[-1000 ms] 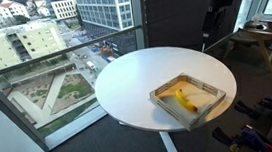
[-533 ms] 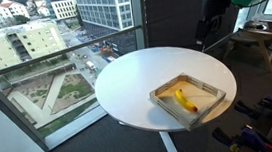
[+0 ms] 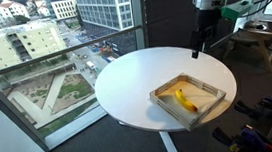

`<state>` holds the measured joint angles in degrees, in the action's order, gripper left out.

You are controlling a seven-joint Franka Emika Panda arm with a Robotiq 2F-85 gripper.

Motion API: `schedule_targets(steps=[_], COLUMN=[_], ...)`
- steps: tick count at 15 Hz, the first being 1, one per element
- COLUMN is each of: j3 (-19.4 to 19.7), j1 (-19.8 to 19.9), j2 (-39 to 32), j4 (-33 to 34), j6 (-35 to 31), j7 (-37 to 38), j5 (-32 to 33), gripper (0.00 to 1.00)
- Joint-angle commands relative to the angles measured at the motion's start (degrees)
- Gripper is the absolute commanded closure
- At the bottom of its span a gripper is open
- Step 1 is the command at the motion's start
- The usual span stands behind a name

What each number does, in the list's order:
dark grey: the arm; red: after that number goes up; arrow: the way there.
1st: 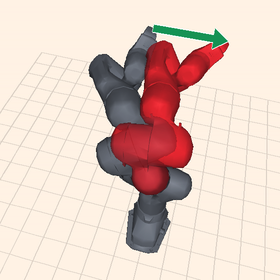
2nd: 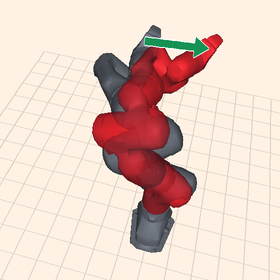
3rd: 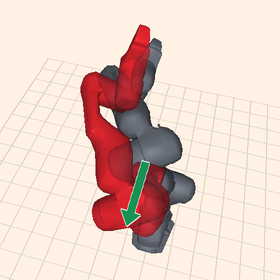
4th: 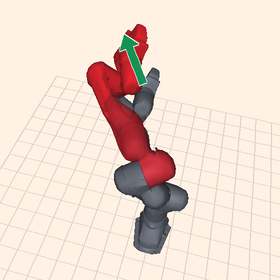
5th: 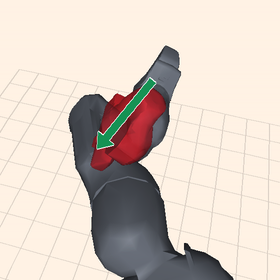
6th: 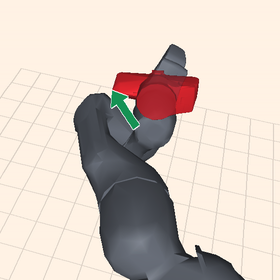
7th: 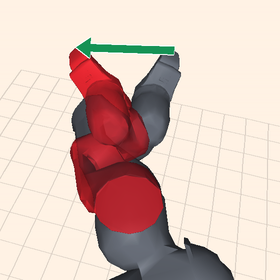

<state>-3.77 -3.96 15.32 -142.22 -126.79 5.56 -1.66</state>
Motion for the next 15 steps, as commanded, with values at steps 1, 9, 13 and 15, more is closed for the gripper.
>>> schedule_targets(steps=[1, 9, 13, 15], j3=[-0.4, -0.41, -0.42, -0.39], j1=[0.66, 0.67, 0.62, 0.57], j2=[-2.95, -8.14, -10.41, -11.44], j4=[1.36, 1.5, 1.45, 1.45], j6=[-2.12, -7.67, -9.58, -10.4], j7=[1.34, 1.8, 2.29, 2.75], j5=[0.77, 1.47, 2.41, 3.21], gripper=[0.0, 0.0, 0.0, 0.0])
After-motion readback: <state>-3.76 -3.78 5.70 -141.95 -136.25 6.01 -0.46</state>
